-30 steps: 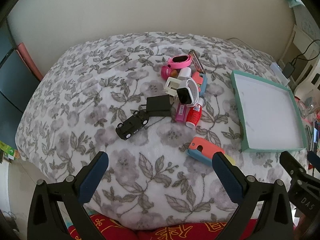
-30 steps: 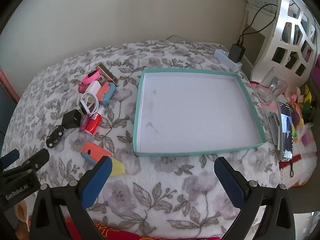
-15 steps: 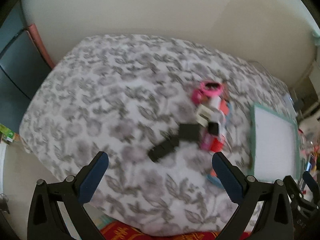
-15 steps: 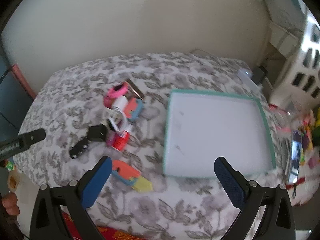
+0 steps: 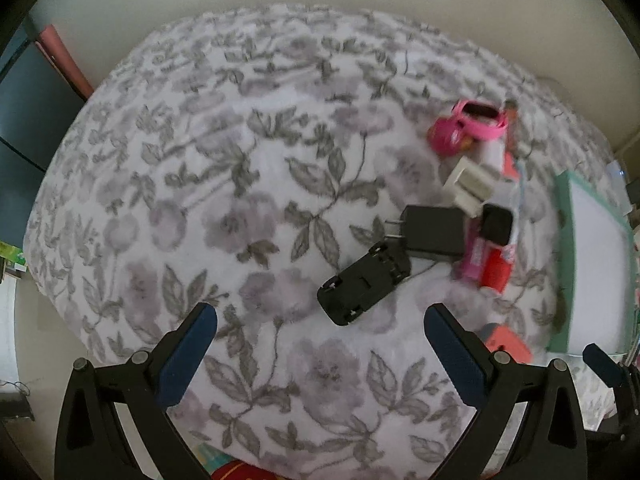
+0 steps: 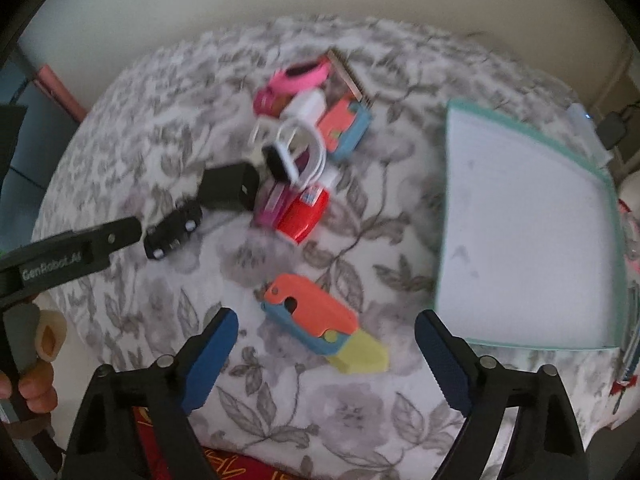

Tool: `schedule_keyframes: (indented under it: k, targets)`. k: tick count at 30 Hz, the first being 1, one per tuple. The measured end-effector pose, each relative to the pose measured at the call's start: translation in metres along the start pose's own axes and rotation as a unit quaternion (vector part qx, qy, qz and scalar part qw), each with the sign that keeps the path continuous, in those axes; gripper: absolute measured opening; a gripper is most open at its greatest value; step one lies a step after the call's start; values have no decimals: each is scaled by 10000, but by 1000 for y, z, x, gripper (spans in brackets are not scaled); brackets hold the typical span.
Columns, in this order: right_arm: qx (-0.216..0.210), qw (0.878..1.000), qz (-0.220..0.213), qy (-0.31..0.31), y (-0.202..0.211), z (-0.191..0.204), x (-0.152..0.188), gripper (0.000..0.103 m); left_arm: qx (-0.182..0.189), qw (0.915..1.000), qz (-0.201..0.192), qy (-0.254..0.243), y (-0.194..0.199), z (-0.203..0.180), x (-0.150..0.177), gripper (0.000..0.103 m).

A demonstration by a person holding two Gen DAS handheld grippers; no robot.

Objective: Organize rigid objects
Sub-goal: 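Grasp the black toy car with the left tool while the right tool grasps the orange-blue toy knife, then carry the car and toy knife into the teal tray and release both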

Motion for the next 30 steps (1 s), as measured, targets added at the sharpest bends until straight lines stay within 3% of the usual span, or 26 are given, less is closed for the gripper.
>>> schedule_keyframes:
  k: [9, 12, 17, 22, 25, 30]
  targets:
    - [-227, 9978, 578, 221, -48, 14, 12, 83, 67, 9990, 172, -401, -43, -20, -5, 103]
    - [-101, 9967, 753, 279, -64, 14, 16, 78, 23, 9982, 257, -542, -55, -24, -4, 101]
    - [68, 9961, 789, 391, -74, 12, 18, 75, 12, 9973, 358, -649, -73, -31, -8, 82]
    - [305, 9955, 728, 517, -78, 9, 15, 59, 163, 9971, 385, -634, -83, -36, -11, 68]
    - [258, 9961, 732, 412, -71, 2, 15, 54, 212, 9972, 363, -617, -84, -39, -10, 56]
    - [109, 9966, 781, 216, -71, -13, 18, 51, 172, 9977, 377, -533, -81, -39, -8, 44]
Point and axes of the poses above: each gripper's, at about its wrist camera, not at the fingertips, and y roughly against the way its jaws point, z to its left, x to its underside, the point moved 10 cm from there along -y, roughly the way its jaws point, and after that the axes turned 6 degrees about y, right-handed, at the moved point
